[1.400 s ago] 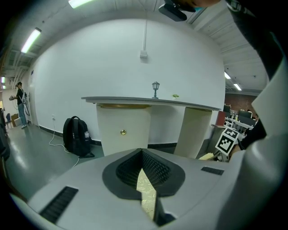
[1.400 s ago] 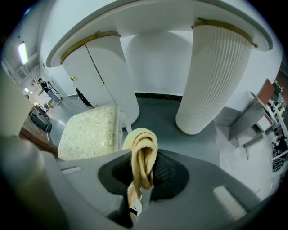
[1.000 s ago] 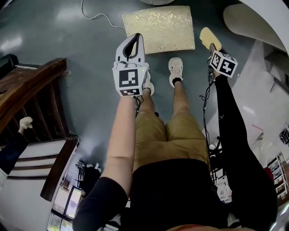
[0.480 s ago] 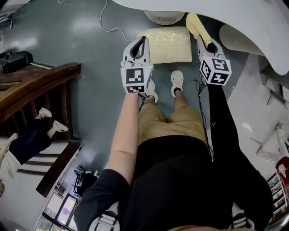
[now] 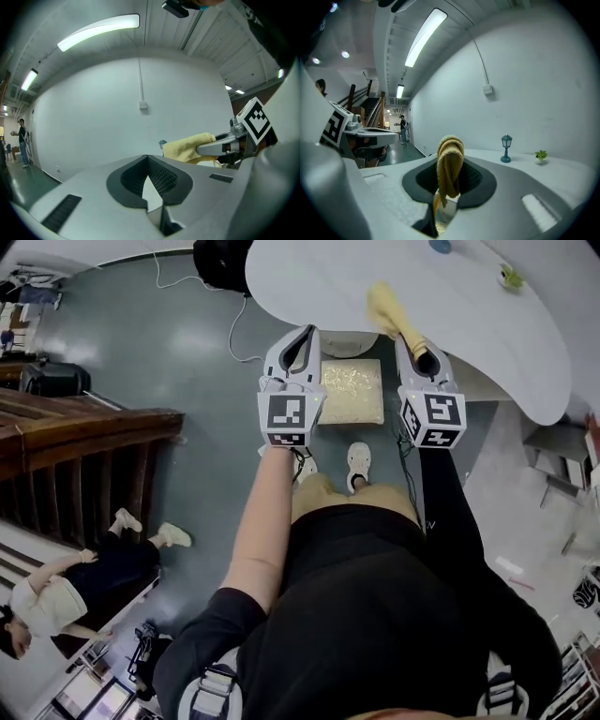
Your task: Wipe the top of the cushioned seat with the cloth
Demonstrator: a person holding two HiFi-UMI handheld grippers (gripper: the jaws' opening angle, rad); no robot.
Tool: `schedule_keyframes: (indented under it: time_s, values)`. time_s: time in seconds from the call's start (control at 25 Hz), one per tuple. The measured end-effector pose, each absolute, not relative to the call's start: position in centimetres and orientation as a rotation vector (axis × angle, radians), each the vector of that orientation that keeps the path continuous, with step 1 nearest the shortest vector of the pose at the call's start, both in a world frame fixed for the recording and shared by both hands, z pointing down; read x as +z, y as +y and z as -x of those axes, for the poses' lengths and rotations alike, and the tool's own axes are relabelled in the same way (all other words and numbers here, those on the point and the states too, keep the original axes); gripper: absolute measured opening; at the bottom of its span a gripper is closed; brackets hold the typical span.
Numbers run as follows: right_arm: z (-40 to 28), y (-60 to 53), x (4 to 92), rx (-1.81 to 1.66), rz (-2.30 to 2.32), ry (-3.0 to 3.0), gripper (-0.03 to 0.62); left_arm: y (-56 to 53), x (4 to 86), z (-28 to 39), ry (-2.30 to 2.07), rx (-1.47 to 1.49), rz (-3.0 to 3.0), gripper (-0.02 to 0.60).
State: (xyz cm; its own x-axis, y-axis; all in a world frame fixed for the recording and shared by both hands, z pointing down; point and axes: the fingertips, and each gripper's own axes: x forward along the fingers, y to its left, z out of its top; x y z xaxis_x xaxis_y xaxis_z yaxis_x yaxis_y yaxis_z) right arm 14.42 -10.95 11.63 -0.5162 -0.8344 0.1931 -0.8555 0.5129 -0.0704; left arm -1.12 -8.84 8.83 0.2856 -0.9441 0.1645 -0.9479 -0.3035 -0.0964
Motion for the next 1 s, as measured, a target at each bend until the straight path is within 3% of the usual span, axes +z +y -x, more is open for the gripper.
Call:
schedule_keyframes:
  time_s: [0.32,1.0]
  values:
    - [-15.3,-11.4,7.4,0.071,-1.423,-2.684,0.057,-8.8,3.9,0.5,-1.938,0.218,-2.535,0.008]
    - [-15.8,-10.8,6.1,0.015,-1.416,-2.699,0.057,-7.9,2.0,0.2,-1.981,0.174,-2.564,0.008]
